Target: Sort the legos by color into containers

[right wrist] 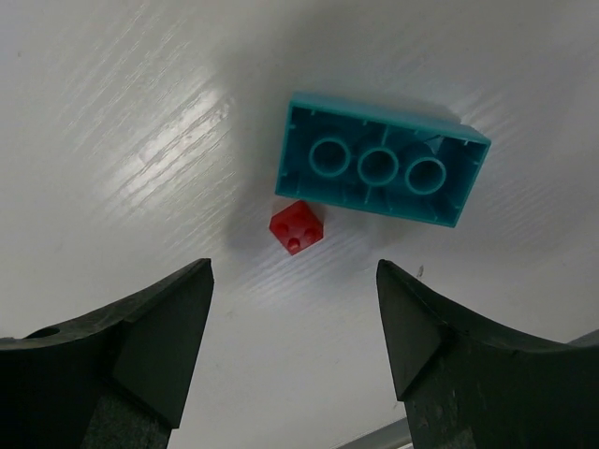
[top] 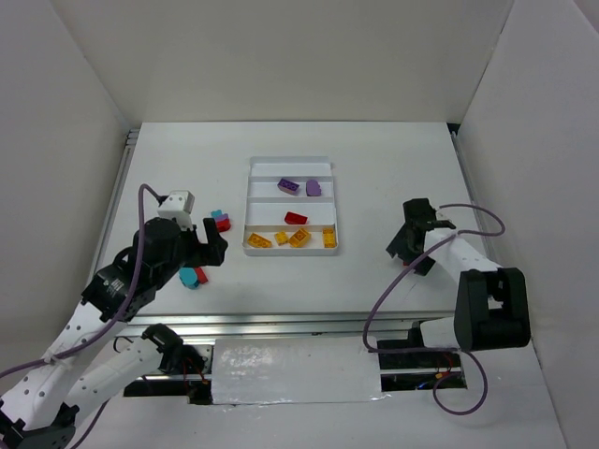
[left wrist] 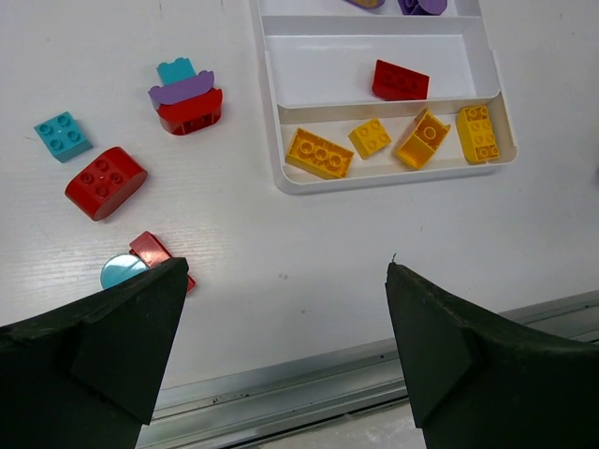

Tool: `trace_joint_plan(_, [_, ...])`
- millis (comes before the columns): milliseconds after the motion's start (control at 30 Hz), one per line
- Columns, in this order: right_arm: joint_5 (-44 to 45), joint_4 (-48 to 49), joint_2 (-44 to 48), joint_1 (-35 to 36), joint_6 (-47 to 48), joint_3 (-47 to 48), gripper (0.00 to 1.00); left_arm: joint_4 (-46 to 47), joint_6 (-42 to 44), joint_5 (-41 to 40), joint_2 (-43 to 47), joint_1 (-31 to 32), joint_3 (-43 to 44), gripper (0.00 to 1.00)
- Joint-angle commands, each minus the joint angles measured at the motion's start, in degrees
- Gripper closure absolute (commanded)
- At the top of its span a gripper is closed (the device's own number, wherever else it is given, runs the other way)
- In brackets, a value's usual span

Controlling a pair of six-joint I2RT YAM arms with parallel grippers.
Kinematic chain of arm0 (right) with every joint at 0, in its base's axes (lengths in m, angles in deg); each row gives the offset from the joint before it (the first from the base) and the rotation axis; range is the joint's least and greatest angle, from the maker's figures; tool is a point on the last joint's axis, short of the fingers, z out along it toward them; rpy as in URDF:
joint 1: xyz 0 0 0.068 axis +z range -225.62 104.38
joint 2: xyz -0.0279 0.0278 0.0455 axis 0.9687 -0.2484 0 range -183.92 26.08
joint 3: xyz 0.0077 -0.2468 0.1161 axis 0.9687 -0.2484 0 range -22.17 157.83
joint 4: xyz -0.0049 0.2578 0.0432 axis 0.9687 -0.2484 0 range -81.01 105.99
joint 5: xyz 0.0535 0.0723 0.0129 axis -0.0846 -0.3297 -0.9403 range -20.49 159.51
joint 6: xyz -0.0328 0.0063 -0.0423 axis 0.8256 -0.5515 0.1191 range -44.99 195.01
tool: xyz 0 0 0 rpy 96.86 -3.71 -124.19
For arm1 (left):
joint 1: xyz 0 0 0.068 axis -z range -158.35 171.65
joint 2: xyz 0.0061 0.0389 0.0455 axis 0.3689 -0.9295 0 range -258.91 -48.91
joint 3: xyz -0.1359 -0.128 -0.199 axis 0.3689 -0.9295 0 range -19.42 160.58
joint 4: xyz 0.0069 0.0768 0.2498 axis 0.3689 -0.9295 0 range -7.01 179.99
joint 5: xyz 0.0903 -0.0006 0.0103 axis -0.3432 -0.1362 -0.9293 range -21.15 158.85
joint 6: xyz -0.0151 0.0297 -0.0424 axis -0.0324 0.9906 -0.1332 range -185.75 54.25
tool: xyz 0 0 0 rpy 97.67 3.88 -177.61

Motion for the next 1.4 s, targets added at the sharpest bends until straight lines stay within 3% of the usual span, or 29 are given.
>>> trace_joint_plan(0, [0.5, 0.0, -0.9, -2.2, -0.7, 2.8, 0.23, 2.2, 1.1, 1.2, 1.4, -0.2, 0.0, 0.0])
trace_joint_plan(333, [-3.7, 1.0, -5.7, -2.4, 2.8, 4.7, 0.41, 2.7, 1.7, 2.5, 3.5, -0.2, -0.3, 0.0])
trace_joint_plan(933, [-0.6, -2.3, -11.6, -2.4, 3.5, 8.3, 0.47, 2.8, 2.1, 3.3, 3.2, -0.2, -0.3, 0.0])
trace_joint_plan(1367, [-5.9, -0.7, -11.8, -3.7, 5.9, 8.4, 0.93, 2.9, 2.2, 3.4, 2.9, -0.2, -0.2, 0.01])
